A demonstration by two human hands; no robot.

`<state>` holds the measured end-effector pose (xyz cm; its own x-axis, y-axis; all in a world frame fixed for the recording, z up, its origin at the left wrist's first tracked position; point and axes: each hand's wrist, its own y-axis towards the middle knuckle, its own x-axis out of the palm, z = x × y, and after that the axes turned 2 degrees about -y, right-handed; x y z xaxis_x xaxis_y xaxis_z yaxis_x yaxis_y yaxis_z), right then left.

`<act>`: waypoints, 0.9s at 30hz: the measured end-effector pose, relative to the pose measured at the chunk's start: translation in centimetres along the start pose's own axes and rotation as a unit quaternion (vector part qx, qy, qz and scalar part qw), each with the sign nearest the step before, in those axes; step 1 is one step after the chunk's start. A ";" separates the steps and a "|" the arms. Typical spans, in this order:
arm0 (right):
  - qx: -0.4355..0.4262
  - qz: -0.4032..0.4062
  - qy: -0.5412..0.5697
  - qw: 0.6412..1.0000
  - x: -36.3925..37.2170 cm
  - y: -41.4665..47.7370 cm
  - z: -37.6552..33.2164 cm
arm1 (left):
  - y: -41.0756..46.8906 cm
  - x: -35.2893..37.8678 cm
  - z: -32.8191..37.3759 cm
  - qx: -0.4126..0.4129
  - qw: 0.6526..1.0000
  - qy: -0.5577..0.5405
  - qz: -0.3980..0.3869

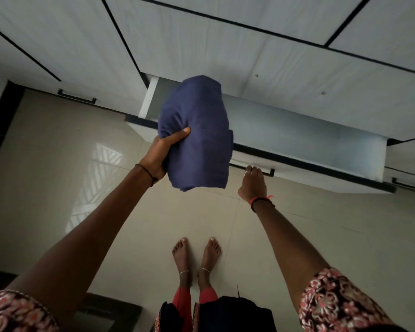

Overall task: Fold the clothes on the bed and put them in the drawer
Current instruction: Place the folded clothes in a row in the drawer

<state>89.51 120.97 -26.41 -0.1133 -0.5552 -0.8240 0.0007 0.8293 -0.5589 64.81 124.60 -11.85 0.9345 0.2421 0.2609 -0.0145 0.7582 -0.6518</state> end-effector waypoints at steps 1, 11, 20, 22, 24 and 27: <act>-0.002 -0.004 0.000 1.000 0.6 -1.0 -0.1 | -0.3 -0.1 0.3 0.000 1.000 -0.003 0.002; 0.005 -0.057 0.004 0.998 6.5 -11.0 -1.0 | -4.3 -0.2 -0.3 0.002 1.000 -0.009 0.014; 0.022 -0.066 0.036 0.997 9.4 -16.3 -1.9 | -6.5 -1.1 -2.8 -0.015 1.000 -0.005 0.008; 0.028 -0.060 0.046 0.997 9.8 -17.4 -2.1 | -6.8 -1.4 -3.4 -0.019 1.000 -0.009 0.002; 0.030 -0.055 0.057 0.996 10.2 -18.3 -2.3 | -7.2 -1.6 -3.9 -0.017 1.000 -0.011 -0.010; 0.037 -0.056 0.067 0.995 11.1 -20.2 -2.6 | -8.3 -2.3 -4.9 -0.017 1.000 -0.013 -0.018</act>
<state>85.67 98.27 -24.00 -0.2486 -0.6263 -0.7389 0.0526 0.7530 -0.6560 64.52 114.77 -10.55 0.9249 0.2308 0.3022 0.0314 0.7457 -0.6656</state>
